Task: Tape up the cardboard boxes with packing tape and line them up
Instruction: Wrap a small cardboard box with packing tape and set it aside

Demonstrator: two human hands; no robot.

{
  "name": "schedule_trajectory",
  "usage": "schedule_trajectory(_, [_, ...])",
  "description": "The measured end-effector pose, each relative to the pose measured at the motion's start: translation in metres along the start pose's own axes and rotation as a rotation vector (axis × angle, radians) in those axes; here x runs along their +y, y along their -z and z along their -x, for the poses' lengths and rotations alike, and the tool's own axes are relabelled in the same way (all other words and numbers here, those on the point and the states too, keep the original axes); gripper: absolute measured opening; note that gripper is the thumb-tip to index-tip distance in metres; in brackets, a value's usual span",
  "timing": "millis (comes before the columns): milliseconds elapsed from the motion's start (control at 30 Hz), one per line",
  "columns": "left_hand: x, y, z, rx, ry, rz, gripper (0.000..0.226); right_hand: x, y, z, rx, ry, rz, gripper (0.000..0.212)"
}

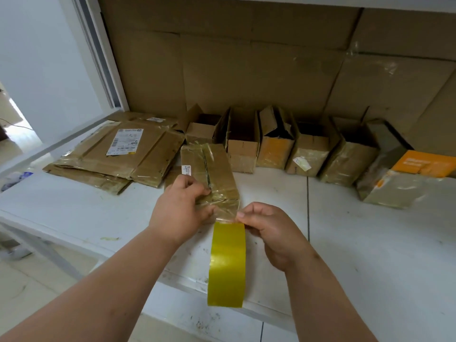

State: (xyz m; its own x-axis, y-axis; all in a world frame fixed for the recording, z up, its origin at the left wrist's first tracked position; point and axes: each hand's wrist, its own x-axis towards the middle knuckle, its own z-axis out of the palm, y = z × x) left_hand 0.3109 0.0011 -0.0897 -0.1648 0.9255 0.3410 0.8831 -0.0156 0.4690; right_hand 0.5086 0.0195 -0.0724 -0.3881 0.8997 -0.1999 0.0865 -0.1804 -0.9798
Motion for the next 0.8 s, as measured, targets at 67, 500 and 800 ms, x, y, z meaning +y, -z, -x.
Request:
schedule_trajectory(67, [0.000, -0.002, 0.001, 0.041, -0.038, -0.081, 0.045, 0.000, 0.003, 0.002, 0.003, 0.004, -0.004, 0.020])
schedule_trajectory(500, [0.022, 0.032, -0.001, -0.216, 0.173, -0.017, 0.073, 0.004, -0.001, 0.006, 0.004, 0.040, 0.017, 0.019])
schedule_trajectory(800, [0.053, 0.063, 0.024, -0.366, 0.149, 0.355, 0.014, -0.010, -0.012, 0.006, -0.131, 0.127, 0.008, 0.009])
